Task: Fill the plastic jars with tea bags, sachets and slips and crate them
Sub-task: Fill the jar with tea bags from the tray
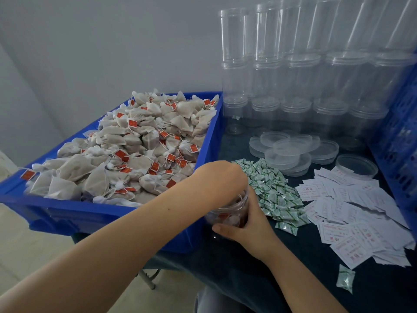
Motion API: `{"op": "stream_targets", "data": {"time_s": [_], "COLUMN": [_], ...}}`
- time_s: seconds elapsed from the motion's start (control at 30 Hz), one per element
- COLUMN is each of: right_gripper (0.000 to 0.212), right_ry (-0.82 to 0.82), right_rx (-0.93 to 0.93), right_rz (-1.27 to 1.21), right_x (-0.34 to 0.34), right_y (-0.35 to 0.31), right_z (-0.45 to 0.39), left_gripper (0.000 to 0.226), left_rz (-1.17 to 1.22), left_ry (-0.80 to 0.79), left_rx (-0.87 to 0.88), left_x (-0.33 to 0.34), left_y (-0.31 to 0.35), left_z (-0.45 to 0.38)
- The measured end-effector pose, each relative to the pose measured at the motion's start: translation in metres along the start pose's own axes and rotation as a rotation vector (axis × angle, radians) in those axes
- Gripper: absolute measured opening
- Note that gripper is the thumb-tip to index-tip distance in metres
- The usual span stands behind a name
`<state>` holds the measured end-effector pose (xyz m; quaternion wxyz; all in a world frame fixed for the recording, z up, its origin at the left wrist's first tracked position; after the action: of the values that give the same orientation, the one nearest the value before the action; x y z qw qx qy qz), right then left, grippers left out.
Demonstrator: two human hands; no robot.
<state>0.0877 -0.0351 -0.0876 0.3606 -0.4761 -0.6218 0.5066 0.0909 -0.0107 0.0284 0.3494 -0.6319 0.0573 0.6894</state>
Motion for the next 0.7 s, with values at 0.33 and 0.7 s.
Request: {"op": "stream_targets", "data": {"time_s": [0.33,0.7], "right_gripper": [0.102,0.098], "right_ry": [0.004,-0.008], "right_rx": [-0.006,0.002], "right_rz": [0.024,0.024], "right_x": [0.000,0.001], "right_y": [-0.001,-0.005], "right_z": [0.000,0.002], "left_gripper": [0.018,0.033], "left_rz": [0.289,0.364], "left_ry": [-0.047,-0.301], "left_rx": [0.001,0.195], "left_x": [0.015,0.017], "left_y": [-0.011,0.004], "left_z": [0.000,0.011]}}
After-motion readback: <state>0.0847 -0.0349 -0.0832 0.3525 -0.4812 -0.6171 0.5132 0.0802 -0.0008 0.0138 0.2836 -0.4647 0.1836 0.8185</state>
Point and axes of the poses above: each hand's wrist, its own z-axis away from the middle knuckle, its own x-axis out of the palm, y = z × x, the point moved 9 cm from there along -z, towards the middle knuckle, and after that the axes turned 1 degree about z, right-handed, at the moved point
